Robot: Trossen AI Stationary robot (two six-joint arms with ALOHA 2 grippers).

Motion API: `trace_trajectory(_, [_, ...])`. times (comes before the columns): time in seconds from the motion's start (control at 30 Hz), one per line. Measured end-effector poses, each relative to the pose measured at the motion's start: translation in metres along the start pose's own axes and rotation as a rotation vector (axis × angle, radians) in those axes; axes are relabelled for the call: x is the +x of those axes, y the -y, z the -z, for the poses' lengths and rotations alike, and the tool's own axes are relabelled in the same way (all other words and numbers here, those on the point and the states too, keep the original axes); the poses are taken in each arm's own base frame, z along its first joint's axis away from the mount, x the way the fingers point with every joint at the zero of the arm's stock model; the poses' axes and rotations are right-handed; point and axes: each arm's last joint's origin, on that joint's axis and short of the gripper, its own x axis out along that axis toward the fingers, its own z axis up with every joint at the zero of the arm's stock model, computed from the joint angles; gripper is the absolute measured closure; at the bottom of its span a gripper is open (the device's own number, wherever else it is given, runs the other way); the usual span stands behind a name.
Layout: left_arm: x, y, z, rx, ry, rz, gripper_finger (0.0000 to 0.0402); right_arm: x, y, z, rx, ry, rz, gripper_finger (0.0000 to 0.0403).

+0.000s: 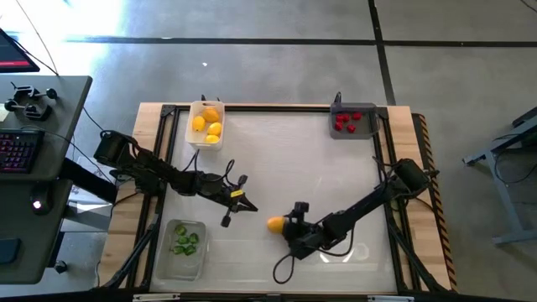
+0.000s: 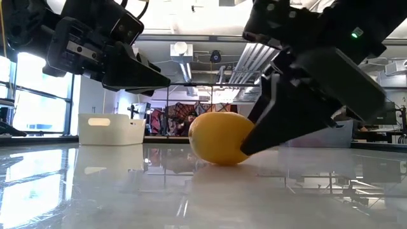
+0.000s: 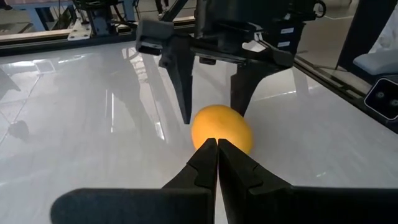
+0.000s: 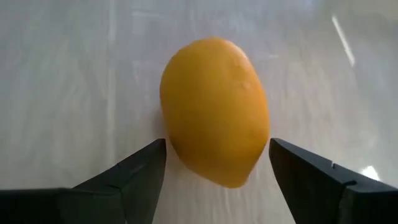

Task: Sort produce into baskets
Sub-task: Put the lemon into the white bin

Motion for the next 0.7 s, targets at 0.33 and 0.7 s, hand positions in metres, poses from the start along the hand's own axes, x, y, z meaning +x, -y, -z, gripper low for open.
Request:
trace_trajectory(0.33, [0.000,0.001,0.001,-0.010,-0.012,0.005,0.0401,0.008,0.009,-0.009,-0.117,0.026,-0.020,0.0127])
trace_trajectory(0.7, [0.001,0.008,0.001,-0.003,-0.013,0.027,0.0401,0.012,0.014,-0.011,0.004,0.020,-0.036,0.0137])
